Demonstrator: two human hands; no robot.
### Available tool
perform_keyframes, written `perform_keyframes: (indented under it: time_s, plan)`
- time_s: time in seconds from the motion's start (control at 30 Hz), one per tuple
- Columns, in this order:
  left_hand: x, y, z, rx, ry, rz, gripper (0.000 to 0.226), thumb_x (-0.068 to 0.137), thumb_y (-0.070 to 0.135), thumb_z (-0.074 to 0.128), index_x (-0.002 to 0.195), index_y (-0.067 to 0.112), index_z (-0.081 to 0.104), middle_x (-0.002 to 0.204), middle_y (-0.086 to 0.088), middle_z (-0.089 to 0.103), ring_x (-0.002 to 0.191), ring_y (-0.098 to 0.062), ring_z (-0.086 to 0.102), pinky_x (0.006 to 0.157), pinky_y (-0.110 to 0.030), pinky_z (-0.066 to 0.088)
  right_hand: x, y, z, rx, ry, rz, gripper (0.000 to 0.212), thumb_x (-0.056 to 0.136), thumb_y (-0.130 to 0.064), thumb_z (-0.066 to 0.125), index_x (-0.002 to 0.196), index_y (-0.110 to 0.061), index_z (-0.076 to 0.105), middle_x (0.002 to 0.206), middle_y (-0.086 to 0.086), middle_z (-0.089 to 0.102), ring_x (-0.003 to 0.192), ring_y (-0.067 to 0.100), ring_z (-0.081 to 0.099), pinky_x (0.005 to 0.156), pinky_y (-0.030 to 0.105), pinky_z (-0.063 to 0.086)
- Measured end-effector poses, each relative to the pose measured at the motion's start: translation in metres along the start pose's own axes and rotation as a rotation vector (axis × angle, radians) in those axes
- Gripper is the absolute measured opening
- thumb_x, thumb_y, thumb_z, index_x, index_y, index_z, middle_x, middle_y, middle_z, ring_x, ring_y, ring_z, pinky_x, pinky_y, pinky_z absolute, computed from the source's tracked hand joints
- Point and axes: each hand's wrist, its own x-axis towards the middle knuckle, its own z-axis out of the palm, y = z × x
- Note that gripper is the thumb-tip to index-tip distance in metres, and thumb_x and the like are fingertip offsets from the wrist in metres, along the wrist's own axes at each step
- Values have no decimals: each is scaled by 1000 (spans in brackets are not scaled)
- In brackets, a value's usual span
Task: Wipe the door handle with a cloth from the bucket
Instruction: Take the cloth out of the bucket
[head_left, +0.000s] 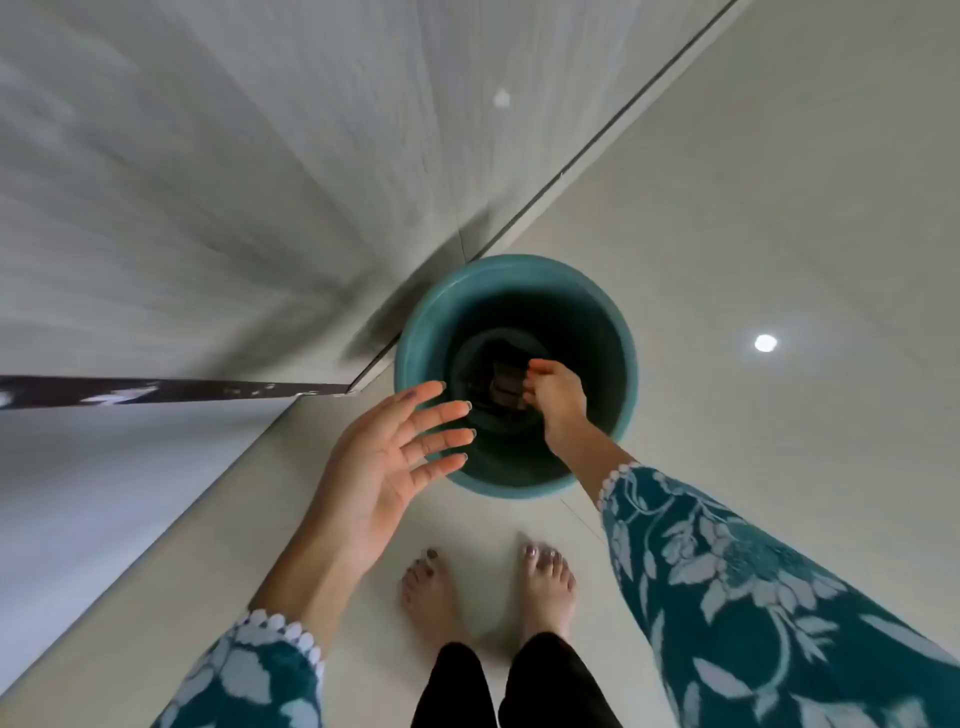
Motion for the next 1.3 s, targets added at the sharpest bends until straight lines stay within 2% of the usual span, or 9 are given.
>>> perform_keyframes:
  time_s: [0.17, 0.33, 0.47, 0.53, 0.63, 0.93, 1.1, 1.23, 1.3]
  plan:
    - [62, -23, -25, 13, -58, 33, 36, 80, 25, 50, 111, 11, 63, 100, -14, 73, 81, -24, 70, 74, -36, 58, 82, 11, 43, 54, 14, 191, 28, 96, -13, 43, 117, -7, 61, 115, 13, 60, 96, 30, 61, 63, 28, 56]
    - [99, -37, -45, 6, -52, 39, 38, 78, 27, 50, 111, 11, 63, 102, -14, 72, 82, -24, 70, 76, -37, 58, 152, 58, 65, -10, -54, 220, 33, 90, -23, 60, 120, -10, 59, 122, 17, 63, 103, 32, 61, 93, 43, 51]
    - [108, -39, -53, 38, -6, 39, 39, 77, 29, 52, 110, 12, 64, 102, -13, 73, 82, -24, 70, 75, -36, 58, 140, 50, 63, 86, -88, 187, 32, 96, -14, 49, 128, -7, 51, 123, 11, 61, 84, 27, 61, 48, 26, 57]
    - [103, -39, -57, 29, 12, 37, 38, 76, 29, 53, 108, 13, 64, 101, -12, 73, 81, -23, 70, 72, -34, 58, 121, 51, 57, -3, -104, 141, 26, 98, -10, 42, 120, -12, 56, 118, 7, 61, 92, 27, 61, 66, 29, 57]
    - [78, -27, -49, 33, 28, 32, 34, 78, 28, 53, 106, 13, 64, 99, -11, 74, 80, -22, 71, 70, -33, 59, 77, 47, 33, -176, -91, 20, 29, 90, -10, 50, 101, -29, 68, 121, 5, 63, 99, 25, 62, 89, 36, 52]
    - [-81, 74, 18, 74, -9, 144, 27, 85, 23, 54, 108, 10, 62, 90, -7, 74, 79, -23, 69, 80, -40, 50, -172, -91, -64, -435, -199, -505, 13, 90, -13, 58, 92, -22, 67, 93, -9, 62, 85, 6, 56, 70, 12, 46]
    - [-235, 133, 46, 241, 72, 332, 18, 89, 15, 60, 106, 14, 63, 101, -4, 70, 98, -24, 63, 81, -33, 49, -354, -178, -98, -666, -384, -844, 17, 87, -9, 60, 99, -19, 52, 93, -2, 63, 78, 6, 57, 61, 6, 45]
    - [-304, 150, 35, 515, 204, 500, 51, 78, 34, 72, 125, 26, 53, 136, 3, 50, 122, -11, 46, 86, -15, 40, -452, -213, -98, -814, -562, -1002, 28, 89, -3, 54, 108, -20, 43, 80, -6, 62, 71, 3, 58, 58, 6, 44]
    - [-371, 165, 14, 615, 278, 608, 75, 74, 45, 70, 140, 28, 38, 140, 14, 36, 126, -6, 34, 100, -19, 35, -519, -227, -85, -928, -698, -1154, 30, 87, 2, 52, 111, -15, 45, 76, 0, 63, 66, 11, 59, 60, 14, 46]
